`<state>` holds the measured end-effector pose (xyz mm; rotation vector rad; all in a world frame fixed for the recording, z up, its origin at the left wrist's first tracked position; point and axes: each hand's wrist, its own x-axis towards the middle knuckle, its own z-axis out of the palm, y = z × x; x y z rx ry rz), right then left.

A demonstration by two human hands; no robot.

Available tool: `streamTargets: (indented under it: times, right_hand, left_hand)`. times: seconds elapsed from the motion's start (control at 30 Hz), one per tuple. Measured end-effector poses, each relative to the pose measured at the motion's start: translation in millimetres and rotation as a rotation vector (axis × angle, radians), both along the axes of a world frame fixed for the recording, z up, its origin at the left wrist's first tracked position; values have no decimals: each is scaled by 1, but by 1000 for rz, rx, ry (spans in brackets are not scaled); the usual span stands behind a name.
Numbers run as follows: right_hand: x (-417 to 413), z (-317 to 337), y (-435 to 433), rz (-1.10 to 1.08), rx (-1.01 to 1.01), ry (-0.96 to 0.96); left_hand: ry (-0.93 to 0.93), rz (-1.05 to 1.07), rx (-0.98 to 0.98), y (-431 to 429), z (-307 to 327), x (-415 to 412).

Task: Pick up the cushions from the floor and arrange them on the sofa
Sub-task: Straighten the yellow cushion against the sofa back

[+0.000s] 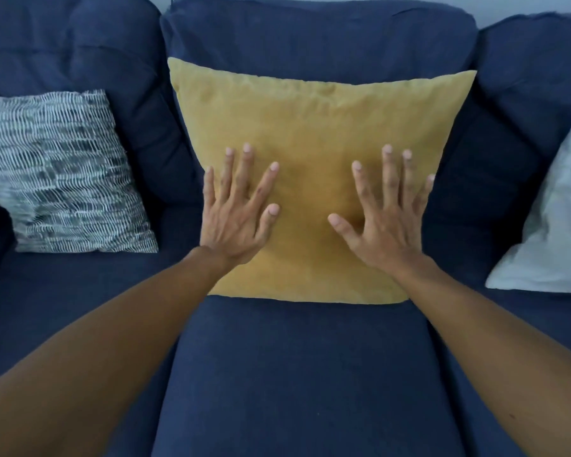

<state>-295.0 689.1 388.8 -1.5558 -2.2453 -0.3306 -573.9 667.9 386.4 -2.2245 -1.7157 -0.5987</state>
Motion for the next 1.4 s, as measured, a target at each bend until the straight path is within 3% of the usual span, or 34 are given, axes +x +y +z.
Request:
streamTargets:
  times: [0.43,0.57,0.77,0.97,1.13,1.4]
  right_hand:
    - [21,-51,51,12,77,-42]
    - [38,-35,60,0,29,-83]
    - [59,21,71,-121,-31,4]
    - [25,77,85,-23,0,53]
    - [-27,75,96,27,-63,-32]
    - [-11,58,138,-104,-106,-37]
  left_hand:
    - [77,-24,107,70,-31,-28]
    - [81,0,94,78,-19,-49]
    - [64,-39,73,80,21,-66]
    - [47,-91,53,81,60,-30]
    - [18,-78,6,93,63,9]
    - [96,-11,-65,134,58,-23]
